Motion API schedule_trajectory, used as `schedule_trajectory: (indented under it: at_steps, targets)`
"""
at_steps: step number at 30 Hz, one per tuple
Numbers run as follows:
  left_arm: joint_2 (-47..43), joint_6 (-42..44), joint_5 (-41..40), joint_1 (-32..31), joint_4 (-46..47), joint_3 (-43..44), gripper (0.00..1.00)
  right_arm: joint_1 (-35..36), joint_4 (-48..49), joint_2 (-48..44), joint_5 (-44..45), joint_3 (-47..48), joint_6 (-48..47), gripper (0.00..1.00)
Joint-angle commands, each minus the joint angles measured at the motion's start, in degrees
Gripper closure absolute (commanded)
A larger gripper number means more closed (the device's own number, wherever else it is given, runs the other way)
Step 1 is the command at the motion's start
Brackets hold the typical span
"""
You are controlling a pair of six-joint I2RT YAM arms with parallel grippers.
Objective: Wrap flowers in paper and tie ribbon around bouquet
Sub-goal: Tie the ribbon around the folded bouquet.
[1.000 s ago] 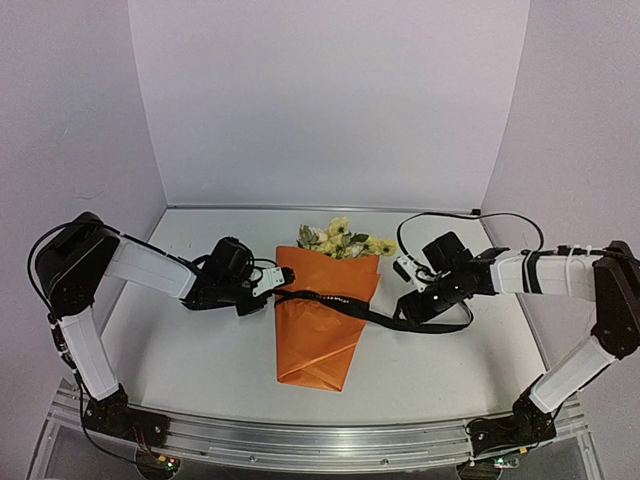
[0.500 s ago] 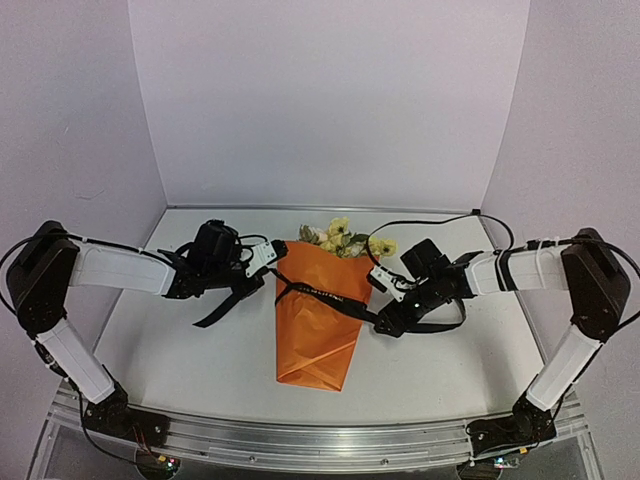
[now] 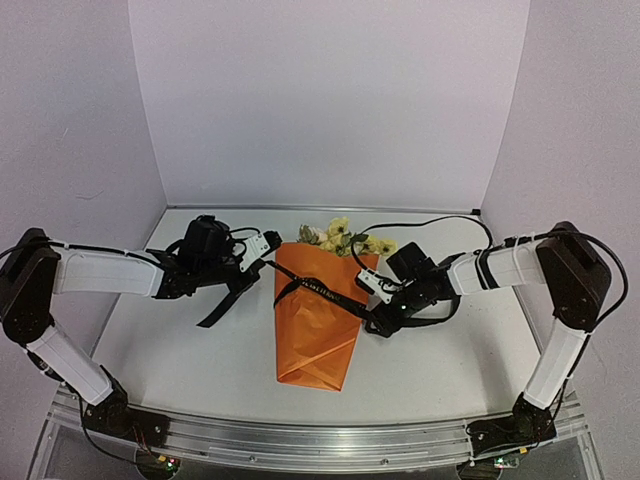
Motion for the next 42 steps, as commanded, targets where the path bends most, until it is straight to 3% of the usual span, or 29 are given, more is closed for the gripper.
schedule_trajectory:
  at_steps: [1, 8, 14, 16, 18, 22, 28, 34, 35, 38, 40, 42]
  targets:
    - [-2.6, -1.1, -0.4, -0.1, -0.7, -1.1, 1.0, 1.0, 4.1, 1.8, 3.5, 2.8, -1.7, 0.31]
    - [-2.2, -1.8, -0.2, -0.1, -0.3, -1.6, 1.0, 2.0, 7.0, 3.3, 8.0, 2.6, -3.7, 0.39]
    - [-2.0, -4.9, -1.3, -0.1, 1.1, -2.6, 1.0, 2.1, 7.0, 2.1, 10.1, 1.1, -1.4, 0.86]
    - [-1.9, -7.6, -3.3, -0.1, 0.7, -2.8, 1.0, 2.1, 6.6, 0.8, 11.3, -0.1, -0.4, 0.96]
    - [-2.0, -11.4, -5.5, -0.1, -0.1, -2.9, 1.0, 2.1, 5.5, -0.7, 12.6, -1.3, 0.5, 1.0]
    - [-2.8, -21.1, -9.8, 0.0, -1.2, -4.1, 1.0, 2.1, 0.8, -2.8, 14.0, -1.8, 2.9, 1.0]
    - [-1.0, -33.5, -8.6, 0.0, -3.2, -4.8, 1.0, 2.0, -5.8, -4.6, 18.3, -0.5, 7.5, 1.0]
    - [0.7, -35.4, -4.3, 0.0, -1.7, -4.7, 1.0, 2.0, -7.3, -5.1, 16.2, -0.2, 7.9, 1.0]
    - [0.9, -35.0, -3.5, 0.0, -1.6, -4.5, 1.0, 2.0, -7.3, -5.4, 15.6, -0.1, 7.5, 0.95]
    - [1.4, -33.8, -0.7, 0.0, -1.6, -4.0, 1.0, 2.0, -6.0, -6.1, 15.4, -0.4, 5.9, 0.63]
    - [1.7, -32.9, 0.2, -0.1, -1.9, -3.4, 1.0, 2.0, -4.9, -6.4, 14.7, -0.5, 4.3, 0.5]
    - [1.7, -32.2, 0.5, -0.1, -2.1, -3.2, 1.0, 2.0, -3.7, -6.8, 12.3, -0.8, 2.9, 0.43]
